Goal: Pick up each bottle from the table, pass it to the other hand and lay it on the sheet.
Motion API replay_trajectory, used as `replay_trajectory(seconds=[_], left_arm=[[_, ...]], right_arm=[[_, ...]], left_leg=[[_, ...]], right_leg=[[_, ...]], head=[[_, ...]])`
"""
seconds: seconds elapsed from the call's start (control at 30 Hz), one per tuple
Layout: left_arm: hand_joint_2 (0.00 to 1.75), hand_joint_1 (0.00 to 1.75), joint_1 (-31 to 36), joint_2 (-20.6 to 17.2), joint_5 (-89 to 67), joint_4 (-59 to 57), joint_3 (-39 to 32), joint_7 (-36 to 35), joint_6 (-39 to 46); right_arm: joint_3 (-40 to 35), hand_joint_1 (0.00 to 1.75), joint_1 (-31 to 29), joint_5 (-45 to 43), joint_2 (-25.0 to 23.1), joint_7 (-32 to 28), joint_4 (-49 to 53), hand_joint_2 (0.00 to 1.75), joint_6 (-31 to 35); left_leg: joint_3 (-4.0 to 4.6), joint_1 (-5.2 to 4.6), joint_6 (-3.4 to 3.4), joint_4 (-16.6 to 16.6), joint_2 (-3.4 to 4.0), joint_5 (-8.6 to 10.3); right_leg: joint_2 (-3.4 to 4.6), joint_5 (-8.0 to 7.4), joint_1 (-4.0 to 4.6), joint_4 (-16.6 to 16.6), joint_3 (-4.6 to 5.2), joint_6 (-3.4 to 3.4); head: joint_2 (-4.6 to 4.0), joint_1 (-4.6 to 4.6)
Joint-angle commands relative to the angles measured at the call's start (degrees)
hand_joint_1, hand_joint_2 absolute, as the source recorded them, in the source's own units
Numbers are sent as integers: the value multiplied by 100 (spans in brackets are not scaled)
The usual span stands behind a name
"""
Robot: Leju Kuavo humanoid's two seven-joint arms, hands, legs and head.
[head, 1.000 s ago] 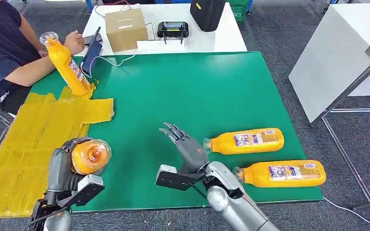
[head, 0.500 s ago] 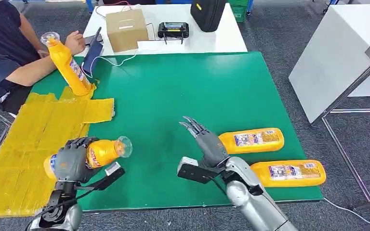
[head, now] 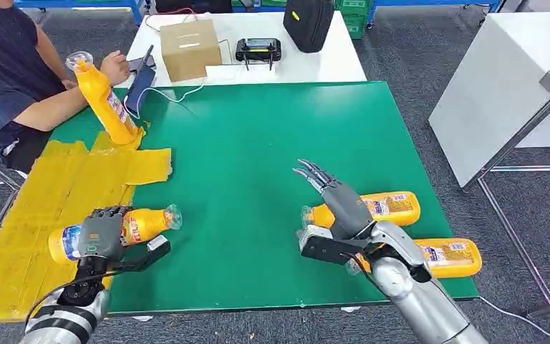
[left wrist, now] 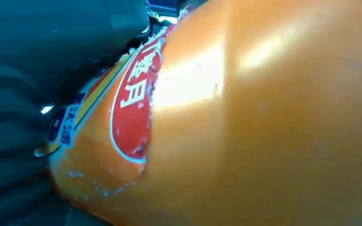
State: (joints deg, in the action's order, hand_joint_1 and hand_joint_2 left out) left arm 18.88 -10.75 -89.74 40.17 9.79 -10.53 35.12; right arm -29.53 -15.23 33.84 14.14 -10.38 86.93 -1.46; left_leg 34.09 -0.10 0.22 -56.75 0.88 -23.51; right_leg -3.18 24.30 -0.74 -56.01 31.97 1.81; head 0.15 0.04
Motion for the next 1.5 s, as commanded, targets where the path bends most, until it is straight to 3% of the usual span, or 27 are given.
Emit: replay_trajectory(seconds=[0.03, 0.2, 0.23, 0.3, 0.33, 0.37, 0.5, 0.67, 0.8, 0.93, 1.07, 1.17, 1.37, 1.5], left_arm=[[0, 0, -275, -134, -25, -1177, -37, 19, 163], [0, 0, -348, -119, -26, -1008, -195, 200, -10], [0, 0, -393, -118, -26, -908, -316, 380, -49], [0, 0, -495, -33, -26, -698, -716, 760, -135], [0, 0, -564, 15, -6, -565, -916, 938, -155], [0, 0, -593, 30, -26, -502, -986, 987, -189], [0, 0, -882, 231, 229, 86, -1520, 1655, -341], [0, 0, -964, 264, 247, 263, -1610, 1742, -439], [0, 0, -961, 265, 244, 262, -1617, 1751, -443], [0, 0, -1126, 497, 1208, 753, -1988, 2636, -577], [0, 0, -1293, 812, 3683, 1634, -2557, 4034, -1684], [0, 0, -1462, 1087, 5415, 2439, -2882, 4466, -3003], [0, 0, -1740, 1440, 7399, 3658, -2763, 4329, -4701], [0, 0, -2085, 1543, 7847, 4245, -2124, 4138, -5028]], right_arm=[[99, 0, 465, 90, 654, -95, 720, 175, 37], [263, 0, 641, 56, 819, -169, 822, 175, -27], [356, 0, 717, -15, 881, -196, 872, 0, -96], [584, 0, 963, -27, 993, -228, 1022, 0, -130], [705, 0, 1115, -6, 1066, -242, 1081, 175, -135], [751, 0, 1162, 7, 1077, -256, 1117, 175, -141], [1068, 0, 1597, 165, 1082, -247, 1316, 175, -160], [1150, 0, 1681, 184, 1093, -254, 1367, 175, -161], [1146, 0, 1662, 189, 1080, -255, 1359, 175, -165], [1501, 0, 2058, 235, 1164, -206, 1506, 175, -184], [1866, 0, 2427, 225, 1266, -154, 1604, 175, -234], [2128, 0, 2674, 279, 1198, -84, 1550, 175, -240], [2557, 0, 2316, 307, 1182, 107, 771, 175, -374], [2950, 0, 2184, 215, 1287, 176, 227, 175, -561]], left_leg=[[-22, -2, -8, 9, 18, -7], [-39, -2, -1, 11, 24, -1], [-34, 2, -8, 12, 30, 5], [-42, -1, -5, 9, 19, 2], [-41, 0, -4, 12, 16, 2], [-55, -4, -2, 9, 1, 2], [-46, -2, 2, 6, 5, -1], [-49, -22, 18, 5, -5, -7], [-30, -17, 14, 4, 16, -11], [-32, -16, 16, 7, -2, -10], [-45, -22, 23, 0, -14, -10], [-25, -17, 22, -7, -14, -16], [5, -23, 27, -8, -11, -12], [20, -22, 29, -11, -4, -16]], right_leg=[[46, -6, -4, 6, -8, -8], [46, -6, -4, 6, -25, -6], [61, -11, 1, 12, -20, -8], [50, -5, -3, 8, -31, -5], [52, -5, -2, 13, -32, -4], [23, 3, -9, 6, -44, -1], [40, 11, -12, 10, -36, 11], [16, 17, -29, 4, -35, 21], [46, 8, -24, 5, -20, 15], [31, 11, -23, 11, -23, 14], [1, 22, -30, 3, -33, 21], [15, 22, -24, 5, -19, 19], [7, 23, -31, 5, 12, 32], [23, 18, -30, 8, 26, 36]], head=[[0, 0], [0, -4], [0, -2], [0, -2], [0, -2], [0, -4], [0, -2], [0, -4], [0, -4], [0, -2], [0, -4], [0, -4], [0, -2], [0, -2]])
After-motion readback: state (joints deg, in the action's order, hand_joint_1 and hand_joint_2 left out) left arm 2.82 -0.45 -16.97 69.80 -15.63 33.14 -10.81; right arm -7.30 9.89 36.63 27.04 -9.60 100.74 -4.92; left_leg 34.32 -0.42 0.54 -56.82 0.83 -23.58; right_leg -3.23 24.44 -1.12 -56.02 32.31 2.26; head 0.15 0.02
